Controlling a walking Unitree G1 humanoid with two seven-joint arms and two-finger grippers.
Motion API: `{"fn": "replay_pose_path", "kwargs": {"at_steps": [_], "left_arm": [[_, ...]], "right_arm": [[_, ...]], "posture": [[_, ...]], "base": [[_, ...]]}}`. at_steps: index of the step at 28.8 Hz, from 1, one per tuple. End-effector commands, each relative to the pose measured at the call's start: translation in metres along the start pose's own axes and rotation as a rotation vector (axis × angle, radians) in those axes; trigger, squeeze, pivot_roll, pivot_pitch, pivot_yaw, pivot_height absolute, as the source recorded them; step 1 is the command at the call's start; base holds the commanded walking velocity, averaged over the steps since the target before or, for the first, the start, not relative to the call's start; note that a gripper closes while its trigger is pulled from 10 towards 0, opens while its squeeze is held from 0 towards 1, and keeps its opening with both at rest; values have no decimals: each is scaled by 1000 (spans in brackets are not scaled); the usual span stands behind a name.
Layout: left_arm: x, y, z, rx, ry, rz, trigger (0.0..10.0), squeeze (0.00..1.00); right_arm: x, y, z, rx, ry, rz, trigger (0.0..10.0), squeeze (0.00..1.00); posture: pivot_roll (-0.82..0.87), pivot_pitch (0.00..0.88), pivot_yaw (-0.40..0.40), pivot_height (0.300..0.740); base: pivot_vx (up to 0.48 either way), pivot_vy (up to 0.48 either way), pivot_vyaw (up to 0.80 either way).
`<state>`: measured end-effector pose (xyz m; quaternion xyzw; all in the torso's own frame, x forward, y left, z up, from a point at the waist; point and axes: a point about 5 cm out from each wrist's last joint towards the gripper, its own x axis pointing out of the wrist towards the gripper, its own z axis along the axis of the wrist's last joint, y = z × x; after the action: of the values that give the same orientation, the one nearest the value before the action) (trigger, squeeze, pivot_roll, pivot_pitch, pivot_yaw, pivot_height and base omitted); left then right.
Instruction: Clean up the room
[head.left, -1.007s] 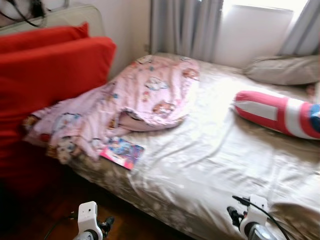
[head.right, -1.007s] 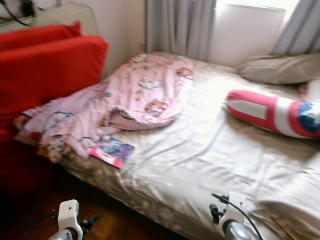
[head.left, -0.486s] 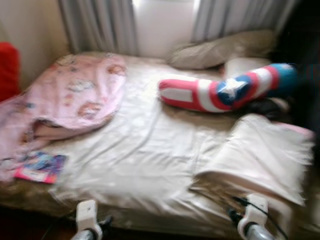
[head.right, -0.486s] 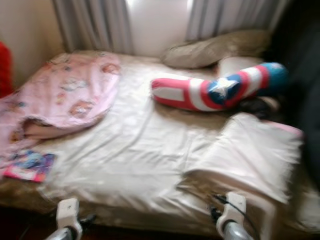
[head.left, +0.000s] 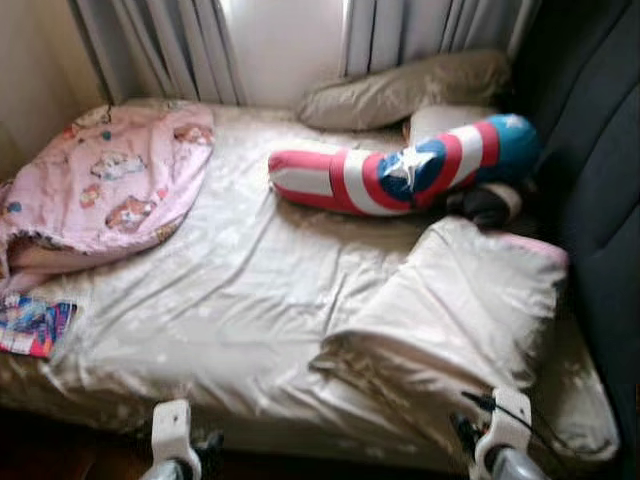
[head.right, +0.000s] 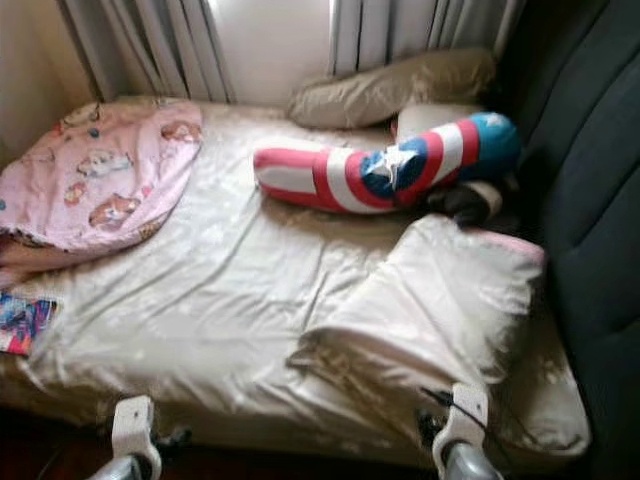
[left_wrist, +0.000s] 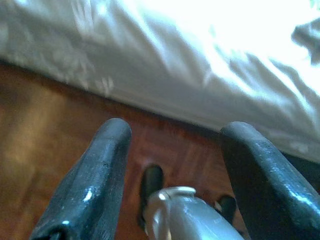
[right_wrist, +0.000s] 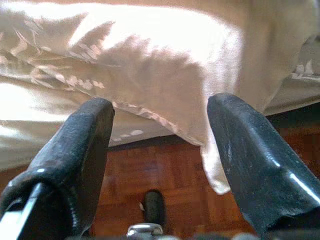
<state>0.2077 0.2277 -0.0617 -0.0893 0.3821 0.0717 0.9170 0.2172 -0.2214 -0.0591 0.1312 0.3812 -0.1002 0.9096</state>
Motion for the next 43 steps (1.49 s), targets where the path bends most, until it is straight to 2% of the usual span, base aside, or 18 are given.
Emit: {"fn": "replay_pose_path", "kwargs": {"at_steps": [1, 25, 30, 40, 43], "left_arm": [[-1, 3, -2, 2, 15, 11, 10000, 0], [0, 2, -2, 19, 21, 6, 10000, 0], [0, 2, -2, 15, 21, 8, 10000, 0], [0, 2, -2, 2, 20, 14, 10000, 0], [0, 2, -2, 1, 20, 15, 10000, 0]], "right_arm": [[-1, -2, -4, 7, 9, -10, 10000, 0], [-1, -2, -4, 12, 12, -12, 10000, 0], [-1, -2, -4, 5, 21, -10, 10000, 0], [-1, -2, -4, 6, 20, -11, 10000, 0], [-1, -2, -4, 7, 12, -8, 10000, 0]], "posture": [[94, 0, -2, 740], [92, 0, -3, 740], [92, 0, -3, 740], [90, 0, -3, 740], [92, 0, -4, 740]], "base": [[0, 0, 0], [0, -53, 0], [0, -339, -781], [0, 0, -781], [0, 0, 0]]}}
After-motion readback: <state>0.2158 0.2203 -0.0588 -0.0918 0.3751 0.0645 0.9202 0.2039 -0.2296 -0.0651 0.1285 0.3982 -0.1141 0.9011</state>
